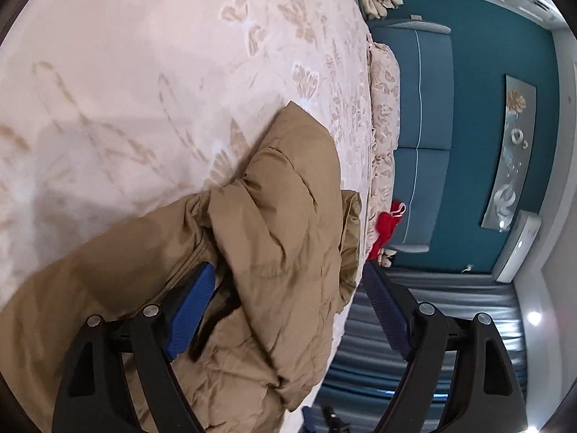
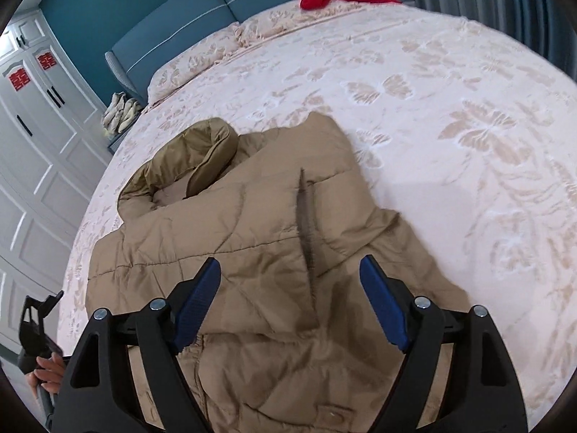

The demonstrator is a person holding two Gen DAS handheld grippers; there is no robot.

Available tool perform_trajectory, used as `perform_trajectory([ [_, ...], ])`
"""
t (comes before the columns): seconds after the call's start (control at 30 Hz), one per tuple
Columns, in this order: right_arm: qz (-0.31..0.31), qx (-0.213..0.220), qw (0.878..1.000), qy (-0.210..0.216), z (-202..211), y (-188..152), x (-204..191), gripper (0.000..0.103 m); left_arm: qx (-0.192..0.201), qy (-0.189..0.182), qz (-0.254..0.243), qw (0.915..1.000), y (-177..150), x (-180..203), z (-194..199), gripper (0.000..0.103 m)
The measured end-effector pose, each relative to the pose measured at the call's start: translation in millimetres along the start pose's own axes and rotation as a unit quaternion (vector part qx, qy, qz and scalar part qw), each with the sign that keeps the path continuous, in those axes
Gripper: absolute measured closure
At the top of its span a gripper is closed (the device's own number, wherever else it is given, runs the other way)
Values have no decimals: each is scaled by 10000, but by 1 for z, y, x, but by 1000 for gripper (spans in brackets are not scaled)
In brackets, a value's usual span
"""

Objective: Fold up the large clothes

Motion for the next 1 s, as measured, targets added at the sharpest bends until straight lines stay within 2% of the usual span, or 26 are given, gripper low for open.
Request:
perform_trajectory([
  [0.07,-114,-165,9997,107,-10,1,-2,37,33,-10,124,9999,6,-3,-1,23],
  [0.1,-142,-241,9995,172,-14,2,-3,48,54,6,147,9999,7,-3,1,25],
  [0.13,-138,-317,9992,184,-18,3,-6,64,87,42,123,9999,11,-3,0,25],
  [0.17,-86,-329,9993,133,-18,6,-8,72,120,124,78,9998,14,-1,0,27],
  [0.2,13,-312,9994,167,-15,11,-13,95,167,248,-21,9996,16,1,0,32],
  [0.23,64,-269,9991,320,-9,16,-19,101,194,333,-87,9992,15,1,2,34],
  [0.27,147,-75,9985,524,6,28,-27,101,231,462,-145,9986,16,2,1,39],
  [0.37,508,615,9917,1012,66,60,-48,102,194,516,-229,9982,17,4,-3,43],
  [0.43,815,974,9865,1031,97,73,-55,103,82,684,-396,9968,16,5,-13,54],
  [0.47,1028,1044,9860,801,102,75,-54,103,38,759,-484,9959,15,5,-16,63],
  [0.53,1298,982,9866,134,89,71,-45,103,104,1160,-816,9898,10,9,-22,75],
  [0.6,1414,649,9866,-485,55,60,-26,103,328,1494,-1143,9816,7,13,-21,89],
  [0.67,1440,257,9855,-860,18,42,-9,103,480,1760,-1417,9730,4,15,-20,95],
  [0.73,1518,88,9825,-1078,-2,29,-1,103,624,2107,-1782,9591,0,18,-21,99],
  [0.8,1564,-80,9806,-1175,-22,12,3,103,755,2494,-2172,9407,-3,22,-21,101],
  [0.9,1530,-151,9813,-1159,-32,1,8,103,805,2759,-2473,9253,-6,22,-18,101],
  [1.0,1474,-192,9823,-1137,-41,-7,12,103,782,2936,-2631,9157,-7,17,-18,101],
])
Point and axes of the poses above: each gripper's, at about its wrist camera, not at the fingertips, and z roughly against the way its jaws point, x to its right, y to its top, the point moved 5 cm from there along -z, roughly the way its jaws point, and after that the axes turned 8 degrees about -x, right-handed, at the moved point
